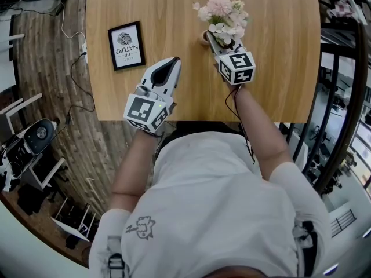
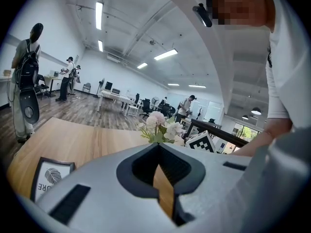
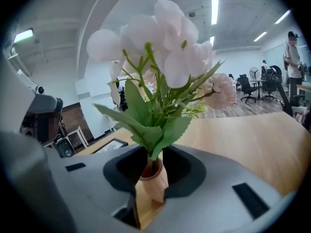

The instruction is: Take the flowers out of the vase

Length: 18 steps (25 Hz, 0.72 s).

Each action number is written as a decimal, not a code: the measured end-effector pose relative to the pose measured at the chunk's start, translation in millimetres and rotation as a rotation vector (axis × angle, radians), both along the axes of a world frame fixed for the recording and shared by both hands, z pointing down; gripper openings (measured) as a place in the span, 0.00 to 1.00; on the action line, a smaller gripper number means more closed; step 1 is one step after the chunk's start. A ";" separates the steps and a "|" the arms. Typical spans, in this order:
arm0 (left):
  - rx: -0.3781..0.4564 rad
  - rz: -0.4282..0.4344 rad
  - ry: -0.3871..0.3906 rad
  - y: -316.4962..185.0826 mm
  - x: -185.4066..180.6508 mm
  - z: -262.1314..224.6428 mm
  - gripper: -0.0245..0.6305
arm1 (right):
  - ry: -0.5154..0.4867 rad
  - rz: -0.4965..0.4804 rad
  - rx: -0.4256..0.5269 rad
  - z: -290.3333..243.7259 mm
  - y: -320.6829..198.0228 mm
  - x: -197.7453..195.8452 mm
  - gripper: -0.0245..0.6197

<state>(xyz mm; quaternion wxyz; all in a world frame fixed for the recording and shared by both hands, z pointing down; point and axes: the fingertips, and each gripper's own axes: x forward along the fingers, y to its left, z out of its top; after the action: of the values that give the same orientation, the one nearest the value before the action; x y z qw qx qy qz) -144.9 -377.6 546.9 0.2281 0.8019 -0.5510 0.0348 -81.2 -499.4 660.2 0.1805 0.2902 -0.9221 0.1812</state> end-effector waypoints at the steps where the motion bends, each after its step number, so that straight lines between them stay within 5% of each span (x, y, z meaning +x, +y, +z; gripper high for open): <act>1: 0.000 -0.001 0.001 0.3 0.7 -0.6 0.04 | 0.003 -0.001 0.002 -0.6 0.3 0.7 0.19; 18: 0.049 0.010 -0.004 22.2 6.0 -24.7 0.04 | -0.024 0.020 0.151 -67.7 5.8 9.8 0.16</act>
<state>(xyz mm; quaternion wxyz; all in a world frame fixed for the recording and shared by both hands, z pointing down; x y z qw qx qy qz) -138.8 -355.4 522.2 0.2071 0.8099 -0.5482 0.0239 -71.3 -493.5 592.5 0.1452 0.3098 -0.9324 0.1166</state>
